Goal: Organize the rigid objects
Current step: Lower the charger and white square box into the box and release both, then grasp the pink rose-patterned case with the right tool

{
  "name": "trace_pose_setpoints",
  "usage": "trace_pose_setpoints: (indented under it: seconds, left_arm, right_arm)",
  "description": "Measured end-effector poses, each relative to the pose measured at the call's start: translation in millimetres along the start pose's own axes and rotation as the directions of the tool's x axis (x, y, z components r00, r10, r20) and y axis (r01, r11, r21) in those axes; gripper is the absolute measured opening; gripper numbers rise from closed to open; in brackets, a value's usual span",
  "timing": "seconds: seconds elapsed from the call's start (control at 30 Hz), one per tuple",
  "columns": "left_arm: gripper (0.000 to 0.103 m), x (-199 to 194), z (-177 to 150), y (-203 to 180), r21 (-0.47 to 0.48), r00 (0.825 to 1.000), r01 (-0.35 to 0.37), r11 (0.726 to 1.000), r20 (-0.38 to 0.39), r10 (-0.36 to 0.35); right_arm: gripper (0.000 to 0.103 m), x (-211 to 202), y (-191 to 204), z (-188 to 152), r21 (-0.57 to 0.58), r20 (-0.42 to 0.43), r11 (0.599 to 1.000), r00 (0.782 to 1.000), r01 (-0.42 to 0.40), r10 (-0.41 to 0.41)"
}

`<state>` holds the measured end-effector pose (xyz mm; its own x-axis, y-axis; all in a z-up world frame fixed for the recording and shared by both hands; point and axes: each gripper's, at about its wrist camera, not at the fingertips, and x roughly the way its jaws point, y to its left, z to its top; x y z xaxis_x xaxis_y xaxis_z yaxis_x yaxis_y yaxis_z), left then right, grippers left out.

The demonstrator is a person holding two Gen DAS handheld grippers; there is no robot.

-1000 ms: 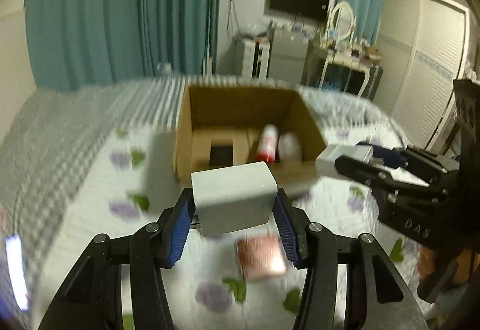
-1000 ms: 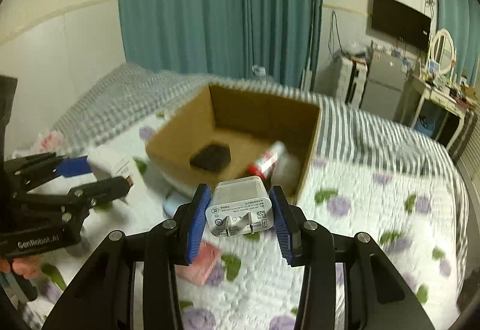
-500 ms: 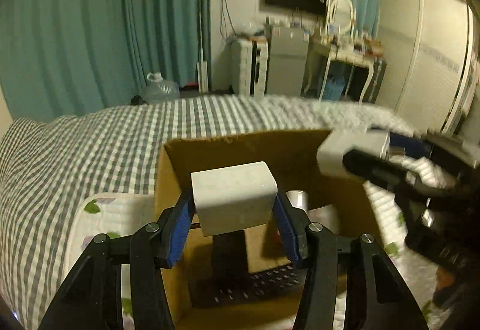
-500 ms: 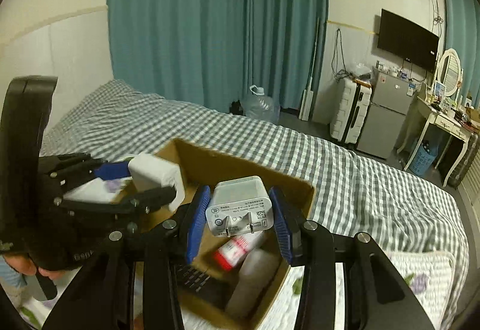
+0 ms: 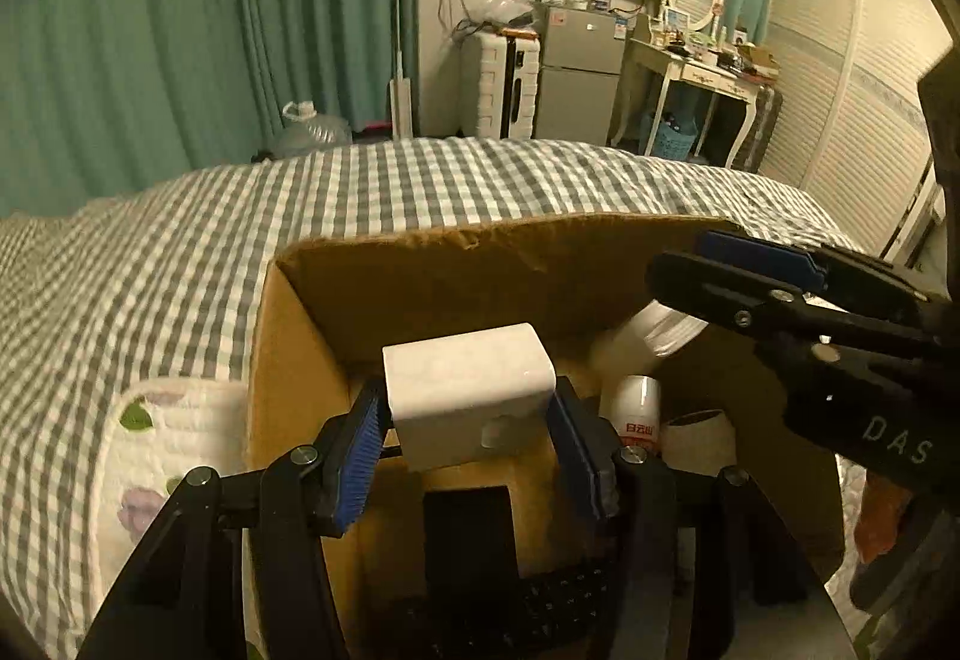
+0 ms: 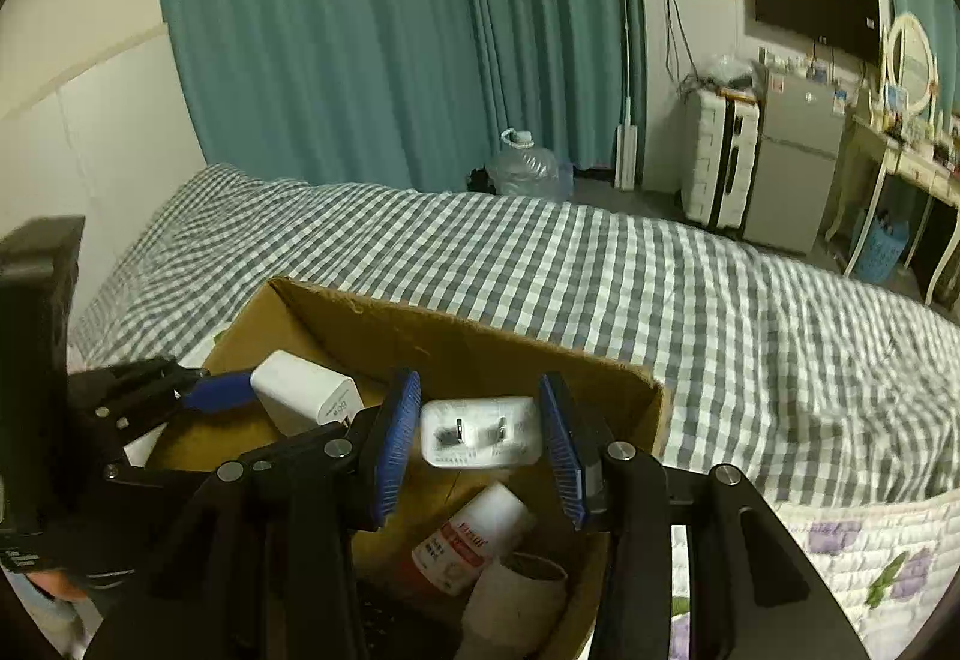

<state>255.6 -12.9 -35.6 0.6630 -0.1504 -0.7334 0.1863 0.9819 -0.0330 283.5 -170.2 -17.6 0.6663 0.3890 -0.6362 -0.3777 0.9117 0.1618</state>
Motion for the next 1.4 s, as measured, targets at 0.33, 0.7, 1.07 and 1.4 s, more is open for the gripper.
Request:
trace_pose_setpoints:
  seconds: [0.33, 0.7, 1.07, 1.4]
  left_arm:
    - [0.061, -59.8, -13.8, -14.3, 0.029, 0.996, -0.022, 0.999, 0.091, 0.019]
    - [0.068, -175.1, -45.5, -32.1, 0.029, 0.98, -0.033, 0.999, 0.199, 0.026]
    - [0.07, -195.2, -117.4, -18.4, -0.012, 0.985, -0.047, 0.999, 0.168, 0.048]
    - [0.07, -123.3, -171.0, 2.0, -0.014, 0.987, -0.16, 0.987, -0.012, 0.16]
  right_arm:
    - [0.082, -83.1, 0.5, -11.8, 0.043, 0.091, 0.995, 0.992, 0.087, -0.09]
    - [0.099, -181.4, 42.5, -50.1, 0.031, 0.135, 0.989, 0.98, 0.143, -0.146]
    - [0.103, -191.2, 94.5, -108.5, -0.042, 0.11, 0.978, 0.974, 0.203, -0.198]
    - [0.103, -95.4, 111.6, -173.4, -0.083, -0.081, 0.986, 0.985, 0.144, -0.151]
